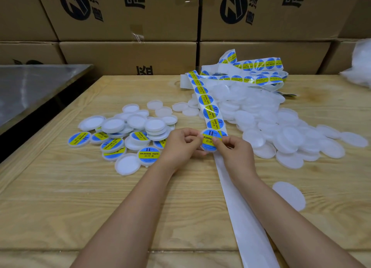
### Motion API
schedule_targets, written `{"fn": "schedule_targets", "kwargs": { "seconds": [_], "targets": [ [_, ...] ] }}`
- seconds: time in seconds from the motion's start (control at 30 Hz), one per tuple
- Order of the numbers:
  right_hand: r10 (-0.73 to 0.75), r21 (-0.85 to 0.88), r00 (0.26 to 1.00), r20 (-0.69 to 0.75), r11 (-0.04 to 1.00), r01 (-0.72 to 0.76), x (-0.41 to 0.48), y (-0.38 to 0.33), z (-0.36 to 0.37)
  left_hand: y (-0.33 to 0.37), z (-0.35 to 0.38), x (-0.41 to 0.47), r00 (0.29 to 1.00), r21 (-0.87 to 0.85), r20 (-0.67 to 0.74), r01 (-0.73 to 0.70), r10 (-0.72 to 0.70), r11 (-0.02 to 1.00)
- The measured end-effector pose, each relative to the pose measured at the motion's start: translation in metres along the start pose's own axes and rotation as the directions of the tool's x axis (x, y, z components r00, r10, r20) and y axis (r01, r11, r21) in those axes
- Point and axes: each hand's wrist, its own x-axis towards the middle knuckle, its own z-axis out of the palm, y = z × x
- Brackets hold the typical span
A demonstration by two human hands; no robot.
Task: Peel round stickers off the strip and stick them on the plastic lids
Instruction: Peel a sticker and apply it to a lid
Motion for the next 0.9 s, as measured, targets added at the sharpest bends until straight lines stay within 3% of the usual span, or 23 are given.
{"fn": "schedule_targets", "kwargs": {
  "seconds": [0.23, 0.43, 0.57, 0.9],
  "targets": [
    [-0.02, -0.108, 0.998, -0.057, 0.994, 0.014, -0.002, -0.002, 0.001, -0.003, 0.013, -0.004, 0.972, 0.258, -0.11, -0.176, 0.209, 0.95],
    [-0.028, -0.108, 0.995, -0.097, 0.994, 0.018, -0.005, -0.004, -0.001, -0.007, 0.019, -0.005, 0.863, 0.526, -0.108, -0.372, 0.494, 0.765],
    [-0.035, -0.078, 0.993, -0.112, 0.997, 0.026, -0.007, -0.006, -0.001, -0.008, 0.021, -0.006, 0.798, 0.582, -0.082, -0.448, 0.597, 0.679],
    [-0.062, -0.063, 0.986, -0.156, 0.997, 0.052, -0.009, -0.005, 0.002, -0.006, 0.029, -0.011, 0.754, 0.572, -0.119, -0.479, 0.645, 0.666]
  ]
}}
